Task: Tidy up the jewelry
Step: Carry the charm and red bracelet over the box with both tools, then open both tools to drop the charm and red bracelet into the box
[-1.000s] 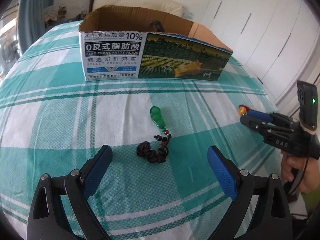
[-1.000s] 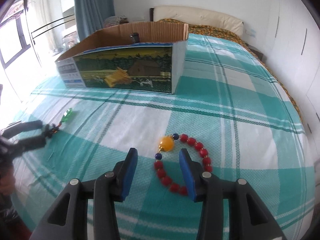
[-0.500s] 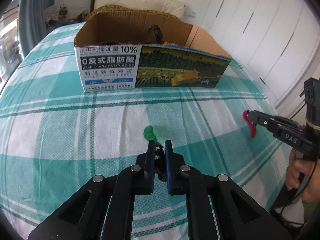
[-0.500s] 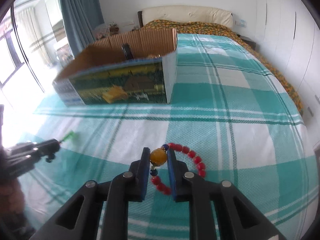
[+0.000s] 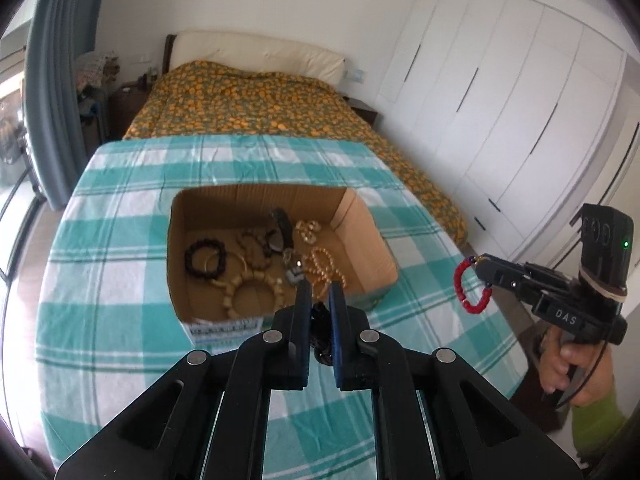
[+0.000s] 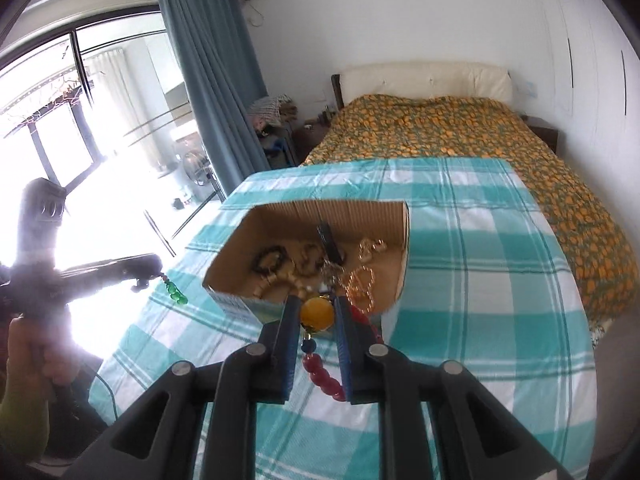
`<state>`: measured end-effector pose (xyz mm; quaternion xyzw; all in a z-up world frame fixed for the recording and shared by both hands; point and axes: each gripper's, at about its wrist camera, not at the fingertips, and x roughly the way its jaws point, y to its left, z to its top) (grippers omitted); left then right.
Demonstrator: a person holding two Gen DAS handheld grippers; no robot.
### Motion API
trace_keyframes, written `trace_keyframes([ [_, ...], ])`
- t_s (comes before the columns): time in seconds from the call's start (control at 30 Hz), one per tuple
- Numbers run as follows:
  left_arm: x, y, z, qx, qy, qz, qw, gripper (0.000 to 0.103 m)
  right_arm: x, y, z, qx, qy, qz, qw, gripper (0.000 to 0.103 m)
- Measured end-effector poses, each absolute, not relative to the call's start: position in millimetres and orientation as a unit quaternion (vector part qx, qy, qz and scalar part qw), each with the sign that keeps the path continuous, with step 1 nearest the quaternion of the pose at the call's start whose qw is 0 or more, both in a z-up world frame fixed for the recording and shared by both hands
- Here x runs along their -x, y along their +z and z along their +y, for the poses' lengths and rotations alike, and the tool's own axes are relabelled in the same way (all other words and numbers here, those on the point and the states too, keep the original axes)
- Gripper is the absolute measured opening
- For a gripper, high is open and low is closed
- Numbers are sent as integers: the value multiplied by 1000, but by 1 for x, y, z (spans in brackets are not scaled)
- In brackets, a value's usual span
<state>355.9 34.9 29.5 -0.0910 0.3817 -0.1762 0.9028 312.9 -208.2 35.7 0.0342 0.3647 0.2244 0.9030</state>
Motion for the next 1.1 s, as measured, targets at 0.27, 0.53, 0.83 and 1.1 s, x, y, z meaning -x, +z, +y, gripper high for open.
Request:
trace_keyframes([
  [0.27,-428,26,40,70,-143,384,909,7,-384,69,-182,-17,237,343,909,18],
  [0.53,-473,-44,39,63,-117,435,891,7,-453,4,-165,15,214,405,889,18],
  [0.83,-470,-81,28,31,-70,452,889,73,-479,-71,-161,28,170,460,871,55],
  [1.1,-452,-67,21,6,-31,428,903,98,-455,-56,-160,21,161,442,882,68],
])
